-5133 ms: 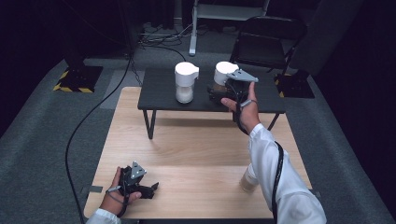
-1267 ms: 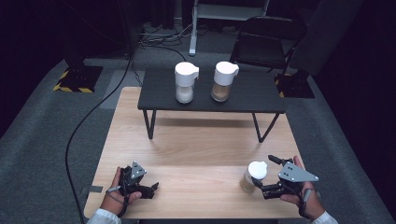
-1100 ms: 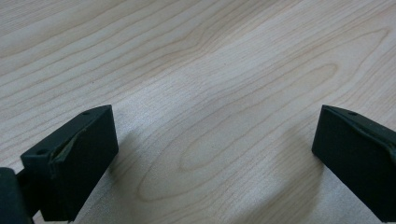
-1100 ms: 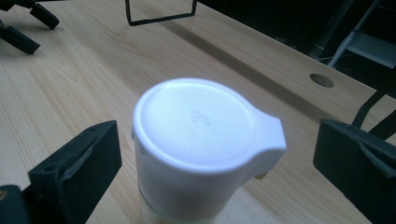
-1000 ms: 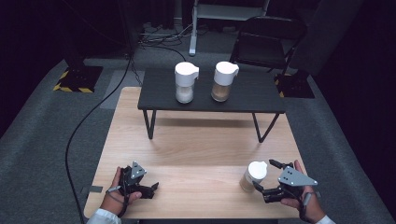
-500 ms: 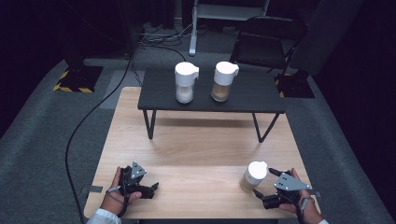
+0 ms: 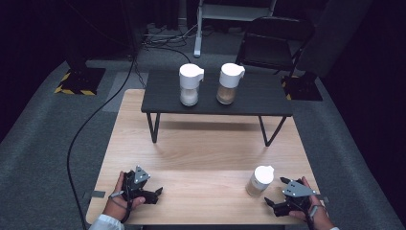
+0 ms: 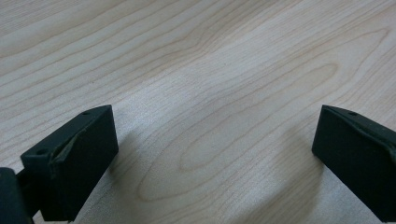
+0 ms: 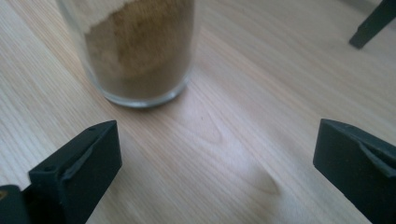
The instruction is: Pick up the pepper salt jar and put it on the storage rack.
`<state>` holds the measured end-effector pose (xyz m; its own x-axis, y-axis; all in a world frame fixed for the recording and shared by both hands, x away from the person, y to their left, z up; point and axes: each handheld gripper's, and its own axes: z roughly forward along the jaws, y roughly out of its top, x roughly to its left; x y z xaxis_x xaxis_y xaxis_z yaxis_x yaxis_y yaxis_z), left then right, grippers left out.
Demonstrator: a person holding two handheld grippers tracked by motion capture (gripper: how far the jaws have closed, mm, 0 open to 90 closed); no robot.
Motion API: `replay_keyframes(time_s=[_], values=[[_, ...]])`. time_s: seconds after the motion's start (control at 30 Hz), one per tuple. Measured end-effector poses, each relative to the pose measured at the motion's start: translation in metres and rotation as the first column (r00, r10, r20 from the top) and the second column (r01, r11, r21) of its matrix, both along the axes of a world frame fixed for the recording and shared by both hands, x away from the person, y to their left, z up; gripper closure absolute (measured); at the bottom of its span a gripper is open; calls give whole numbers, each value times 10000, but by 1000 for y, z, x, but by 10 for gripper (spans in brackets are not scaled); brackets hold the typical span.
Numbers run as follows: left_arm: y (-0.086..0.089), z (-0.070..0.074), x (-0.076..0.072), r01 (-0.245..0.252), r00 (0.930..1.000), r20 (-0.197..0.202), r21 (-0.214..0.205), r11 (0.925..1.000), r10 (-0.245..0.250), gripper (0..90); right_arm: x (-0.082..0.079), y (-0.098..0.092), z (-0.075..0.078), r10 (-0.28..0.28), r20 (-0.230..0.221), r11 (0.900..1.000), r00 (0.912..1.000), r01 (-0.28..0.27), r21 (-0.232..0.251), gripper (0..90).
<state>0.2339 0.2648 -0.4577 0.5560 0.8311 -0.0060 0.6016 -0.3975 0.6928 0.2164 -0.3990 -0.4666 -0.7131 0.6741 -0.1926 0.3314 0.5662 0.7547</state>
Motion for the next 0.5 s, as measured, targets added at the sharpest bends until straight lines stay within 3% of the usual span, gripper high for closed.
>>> replay_keyframes(time_s=[0.13,0.5], values=[[0,0,0,-1,10000,0,-3,10000,1,2,4,-6,0,-54,-198,10000,9998,55,63,7],[0,0,0,5,10000,6,-2,10000,-5,2,18,-25,5,-359,-1384,9974,9897,441,565,2]])
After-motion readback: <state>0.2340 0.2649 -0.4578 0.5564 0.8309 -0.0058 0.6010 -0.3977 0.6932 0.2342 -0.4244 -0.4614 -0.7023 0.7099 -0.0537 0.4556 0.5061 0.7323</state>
